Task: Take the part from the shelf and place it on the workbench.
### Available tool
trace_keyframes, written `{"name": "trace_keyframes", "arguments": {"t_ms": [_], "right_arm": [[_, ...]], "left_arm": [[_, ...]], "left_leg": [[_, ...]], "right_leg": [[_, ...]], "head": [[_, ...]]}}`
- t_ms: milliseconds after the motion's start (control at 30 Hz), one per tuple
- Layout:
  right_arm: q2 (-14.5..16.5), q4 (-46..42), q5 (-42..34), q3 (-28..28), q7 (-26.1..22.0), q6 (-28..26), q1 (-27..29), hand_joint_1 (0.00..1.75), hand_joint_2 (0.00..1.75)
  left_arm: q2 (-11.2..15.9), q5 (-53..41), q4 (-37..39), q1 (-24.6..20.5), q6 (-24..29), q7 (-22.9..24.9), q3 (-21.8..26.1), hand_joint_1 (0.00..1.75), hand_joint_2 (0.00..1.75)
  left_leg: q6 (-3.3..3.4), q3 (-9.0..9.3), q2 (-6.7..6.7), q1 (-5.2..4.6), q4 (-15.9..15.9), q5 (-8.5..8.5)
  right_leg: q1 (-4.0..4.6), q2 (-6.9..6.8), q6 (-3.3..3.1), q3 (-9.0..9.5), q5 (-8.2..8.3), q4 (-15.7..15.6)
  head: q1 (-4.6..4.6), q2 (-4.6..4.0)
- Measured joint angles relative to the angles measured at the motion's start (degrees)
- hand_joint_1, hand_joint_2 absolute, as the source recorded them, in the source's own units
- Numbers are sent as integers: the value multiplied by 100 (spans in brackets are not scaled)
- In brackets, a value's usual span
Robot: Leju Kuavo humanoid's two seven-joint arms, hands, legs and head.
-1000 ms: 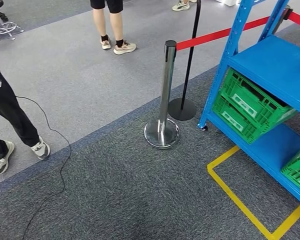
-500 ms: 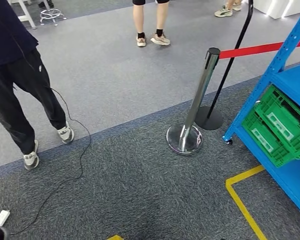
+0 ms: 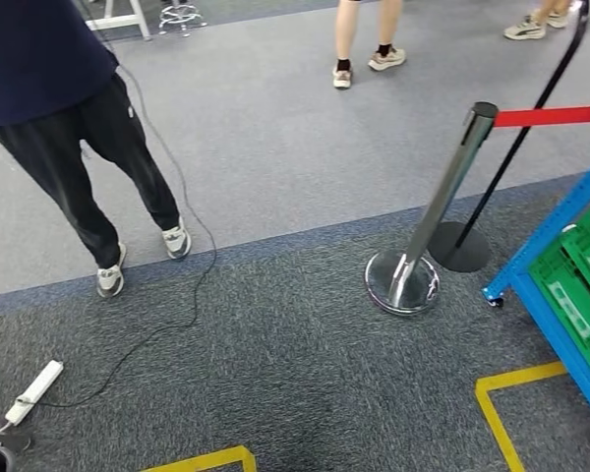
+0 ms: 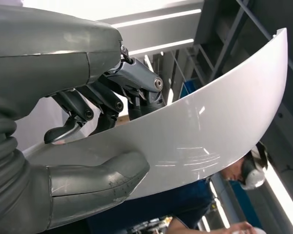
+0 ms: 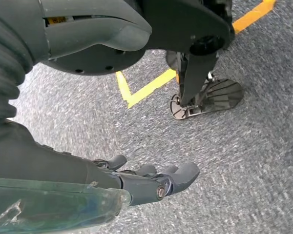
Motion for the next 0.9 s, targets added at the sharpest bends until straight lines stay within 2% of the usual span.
{"name": "trace_keyframes", "arguments": {"t_ms": [67,100,133,167,200,233,267,300,333,367,400,433,467,533,567,600,633,667,700,733,800,833,867,900], "right_arm": [[13,1,20,0,-30,18,4,0,175],[17,2,23,0,-56,33,3,0,175],[19,2,21,0,-82,50,-5,0,175],[21,2,14,0,-106,68,-14,0,175],[23,2,3,0,-129,92,-22,0,175],[24,2,-8,-1,-143,121,-25,0,175],[24,2,-19,-2,-149,152,-23,0,175],[22,2,-25,-3,-150,186,-14,0,175],[19,2,-27,-4,-147,222,-6,0,175],[13,2,-25,-5,-144,254,1,0,175],[5,2,-16,-5,-143,285,1,0,175],[-4,2,-3,-5,-141,314,-5,0,175],[-16,2,17,-4,-140,334,-12,0,175],[-32,2,57,-3,-158,370,-27,0,175],[-35,2,80,-2,-180,386,-30,0,175],[-39,2,98,-1,-206,403,-31,0,175],[-45,2,119,0,-232,416,-29,0,175],[-53,2,140,2,-257,424,-31,0,175],[-61,2,156,5,-285,428,-37,0,175],[-65,2,174,12,-312,429,-41,0,175],[-69,2,208,29,-358,428,-35,0,175],[-68,2,235,42,-375,422,-24,0,175],[-67,3,265,59,-391,411,-16,0,175],[-63,3,293,80,-408,398,-13,0,175]], "left_arm": [[-5,-85,-1,-1,-3,27,-25,175,175],[-8,-150,-2,8,-3,51,-38,175,175],[-12,-228,-2,23,-15,87,-53,175,175],[-18,-319,-3,35,-42,135,-74,175,175],[-31,-411,-3,23,-82,191,-115,175,175],[-51,-488,0,-24,-137,260,-188,175,175],[-78,-541,8,-102,-192,338,-290,175,175],[-108,-560,28,-210,-244,425,-414,175,175],[-133,-548,65,-329,-296,528,-557,175,175],[-155,-526,114,-442,-340,621,-695,175,175],[-175,-505,171,-547,-376,698,-825,175,175],[-191,-494,227,-643,-401,760,-944,175,175],[-206,-497,273,-730,-413,799,-1048,175,175],[-228,-513,325,-860,-395,847,-1219,175,175],[-234,-522,334,-892,-371,859,-1279,175,175],[-238,-527,337,-902,-344,868,-1321,175,175],[-240,-526,337,-892,-316,879,-1350,175,175],[-241,-519,337,-865,-297,889,-1370,175,175],[-239,-494,336,-836,-282,904,-1383,175,175],[-235,-448,336,-808,-274,923,-1390,175,175],[-211,-280,325,-729,-277,950,-1387,175,175],[-189,-163,304,-645,-292,956,-1366,175,175],[-163,-34,271,-527,-321,952,-1326,175,175],[-133,87,222,-391,-366,941,-1260,175,175]], "left_leg": [[68,238,216,-43,-461,105],[97,258,196,-58,-523,91],[136,252,107,-56,-533,93],[163,254,26,-45,-548,100],[194,257,-52,-30,-560,110],[228,260,-128,-10,-572,124],[255,258,-205,4,-575,133],[277,252,-292,9,-574,138],[290,247,-389,11,-573,144],[294,245,-485,12,-572,149],[292,245,-576,15,-570,154],[285,249,-661,20,-567,159],[270,252,-739,28,-563,163],[215,229,-878,28,-531,167],[181,205,-934,27,-520,176],[144,179,-991,29,-517,194],[110,155,-1052,41,-526,217],[84,137,-1037,49,-527,223],[61,98,-930,46,-473,180],[43,16,-767,37,-317,74],[14,-290,-421,19,333,-289],[2,-474,-356,19,729,-461],[-5,-603,-331,20,1019,-555],[-5,-640,-320,20,1119,-546]], "right_leg": [[39,-129,48,26,-49,8],[53,-202,72,43,-72,6],[53,-280,96,68,-90,-7],[46,-267,129,78,-118,8],[35,-157,164,57,-182,91],[22,17,197,-29,-302,293],[6,230,225,-187,-466,624],[-3,375,240,-390,-647,1034],[-9,443,251,-599,-784,1421],[-11,468,258,-751,-825,1664],[-14,478,262,-806,-750,1691],[-22,501,265,-746,-571,1482],[-43,579,275,-595,-335,1103],[-106,892,291,-266,-8,352],[-125,1006,281,-172,53,155],[-125,1050,255,-140,57,91],[-113,988,209,-134,73,89],[-106,915,167,-137,90,82],[-102,842,120,-137,106,71],[-101,763,79,-138,118,56],[-84,597,23,-143,118,46],[-73,509,9,-147,112,46],[-67,421,0,-148,105,46],[-63,337,-6,-149,98,46]], "head": [[3,0],[4,0],[8,0],[10,0],[18,0],[33,0],[50,0],[65,0],[76,0],[79,0],[82,0],[82,0],[82,0],[81,0],[83,0],[80,0],[79,0],[81,0],[66,0],[52,0],[19,0],[17,0],[17,0],[15,0]]}}
